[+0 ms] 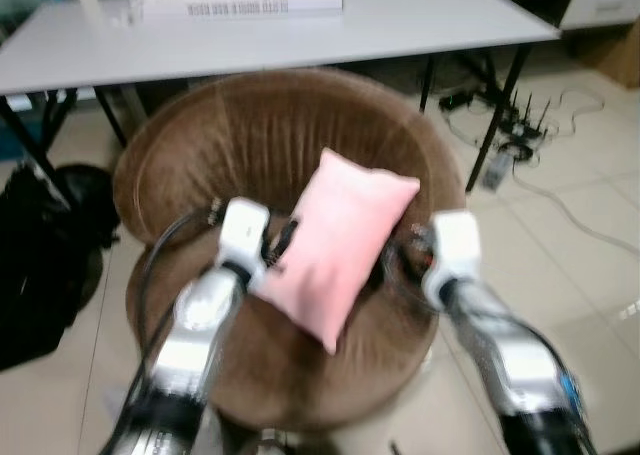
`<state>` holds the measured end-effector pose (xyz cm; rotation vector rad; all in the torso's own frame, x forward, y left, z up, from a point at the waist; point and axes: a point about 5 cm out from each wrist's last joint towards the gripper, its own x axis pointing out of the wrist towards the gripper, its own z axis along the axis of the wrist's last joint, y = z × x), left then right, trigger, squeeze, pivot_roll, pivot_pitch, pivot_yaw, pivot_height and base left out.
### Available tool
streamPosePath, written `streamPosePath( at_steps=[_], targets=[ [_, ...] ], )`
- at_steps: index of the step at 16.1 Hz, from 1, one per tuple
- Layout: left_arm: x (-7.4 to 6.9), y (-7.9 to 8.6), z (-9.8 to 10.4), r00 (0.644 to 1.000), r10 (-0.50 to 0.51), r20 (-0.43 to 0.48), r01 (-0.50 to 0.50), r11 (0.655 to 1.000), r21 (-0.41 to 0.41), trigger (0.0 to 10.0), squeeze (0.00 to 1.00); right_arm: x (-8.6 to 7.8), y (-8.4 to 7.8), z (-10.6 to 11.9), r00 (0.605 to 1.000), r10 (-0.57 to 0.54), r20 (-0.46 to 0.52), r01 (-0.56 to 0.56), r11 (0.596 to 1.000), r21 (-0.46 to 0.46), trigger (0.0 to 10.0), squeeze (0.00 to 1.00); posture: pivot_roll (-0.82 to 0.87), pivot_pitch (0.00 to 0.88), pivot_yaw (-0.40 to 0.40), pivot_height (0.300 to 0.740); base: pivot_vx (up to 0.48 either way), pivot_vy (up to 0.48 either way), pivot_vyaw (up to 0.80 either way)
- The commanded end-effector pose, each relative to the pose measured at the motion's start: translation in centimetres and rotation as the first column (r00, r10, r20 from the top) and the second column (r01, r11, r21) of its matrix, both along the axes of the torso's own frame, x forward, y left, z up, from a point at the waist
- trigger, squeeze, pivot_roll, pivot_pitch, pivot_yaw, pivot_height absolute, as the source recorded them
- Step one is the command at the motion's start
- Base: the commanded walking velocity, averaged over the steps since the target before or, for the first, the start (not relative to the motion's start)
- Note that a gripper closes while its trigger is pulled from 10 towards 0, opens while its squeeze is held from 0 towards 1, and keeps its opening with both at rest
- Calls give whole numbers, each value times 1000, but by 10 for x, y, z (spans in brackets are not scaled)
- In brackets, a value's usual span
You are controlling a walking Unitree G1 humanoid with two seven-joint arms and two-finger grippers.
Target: Move the pillow to the sofa from floor
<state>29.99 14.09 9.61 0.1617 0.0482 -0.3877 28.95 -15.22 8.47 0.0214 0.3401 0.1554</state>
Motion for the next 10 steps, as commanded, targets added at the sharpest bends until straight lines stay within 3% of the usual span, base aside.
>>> streamPosePath(
  at_steps=[1,2,5,8,9,10],
  targets=[
    [-3,5,4,998,62,-13,-62,998,0,10000,0,-3,-5,-1,999,-32,-20,32,999,-11,10000,0,60,0,48,740,0,0,0],
    [-6,8,4,996,86,-26,-87,996,-18,10000,0,-7,-4,-5,999,-34,-36,33,999,-9,10000,0,67,0,36,740,0,0,0],
    [-14,9,5,996,79,-29,-77,995,64,10000,0,-2,2,-11,996,-63,-70,62,998,-23,10000,0,90,0,17,740,0,0,0],
    [-19,17,6,986,152,-60,-155,987,-50,10000,0,3,4,-10,998,-51,-45,48,996,-82,10000,0,108,0,14,740,0,0,0],
    [-20,20,7,985,162,-61,-165,985,-57,10000,0,4,5,-10,998,-43,-39,39,995,-93,10000,0,108,0,14,740,0,0,0],
    [-23,26,6,984,165,-68,-167,986,-12,10000,0,4,6,-10,998,-46,-39,43,997,-69,10000,0,131,0,7,740,0,0,0]
  ],
)
